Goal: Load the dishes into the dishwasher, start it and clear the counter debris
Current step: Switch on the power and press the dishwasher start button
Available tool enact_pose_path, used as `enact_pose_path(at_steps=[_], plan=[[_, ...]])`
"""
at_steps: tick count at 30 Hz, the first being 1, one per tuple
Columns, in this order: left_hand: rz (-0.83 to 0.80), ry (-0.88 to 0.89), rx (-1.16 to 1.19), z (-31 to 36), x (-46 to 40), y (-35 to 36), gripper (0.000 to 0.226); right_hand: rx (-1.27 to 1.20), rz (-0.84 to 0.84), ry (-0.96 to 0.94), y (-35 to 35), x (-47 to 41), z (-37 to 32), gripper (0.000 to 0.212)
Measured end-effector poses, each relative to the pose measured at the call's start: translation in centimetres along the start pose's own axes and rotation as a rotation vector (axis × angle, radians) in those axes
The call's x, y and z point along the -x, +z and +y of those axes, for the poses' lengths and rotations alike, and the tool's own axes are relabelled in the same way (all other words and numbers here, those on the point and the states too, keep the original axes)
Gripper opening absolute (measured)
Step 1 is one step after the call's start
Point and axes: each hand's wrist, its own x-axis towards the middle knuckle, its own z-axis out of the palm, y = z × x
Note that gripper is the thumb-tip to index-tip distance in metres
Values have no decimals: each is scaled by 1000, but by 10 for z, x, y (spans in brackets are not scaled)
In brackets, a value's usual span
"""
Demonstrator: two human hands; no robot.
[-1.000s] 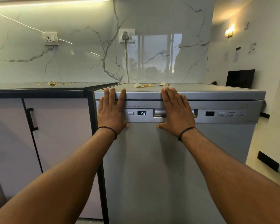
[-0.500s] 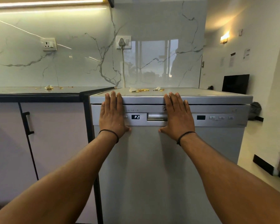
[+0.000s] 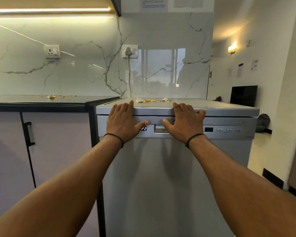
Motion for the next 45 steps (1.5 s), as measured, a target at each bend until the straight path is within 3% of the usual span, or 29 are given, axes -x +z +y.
enact_pose_path(at_steps=[5,12,20,27,33,40,45], plan=[[7,-36,-16,6,-16,-8,53,0,-20,21,-5,-9,-4,40],[-98,-123,-35,10,-49,-12,44,-1,-62,67,-12,-28,-5,31],[-506,-200,-42,7,-108,-31,46,-9,-408,150,-33,-76,-10,39],[-400,-140,-57,-12,-156,-59,53,-127,-399,105,-73,-148,-22,52],[-413,-146,28,-26,-213,-102,55,-188,-507,112,-120,-206,-21,58],[-648,-253,62,-37,-224,-153,45,-234,-579,209,-170,-247,-11,49],[-671,-220,67,-30,-237,-168,44,-303,-606,229,-177,-255,-16,45]])
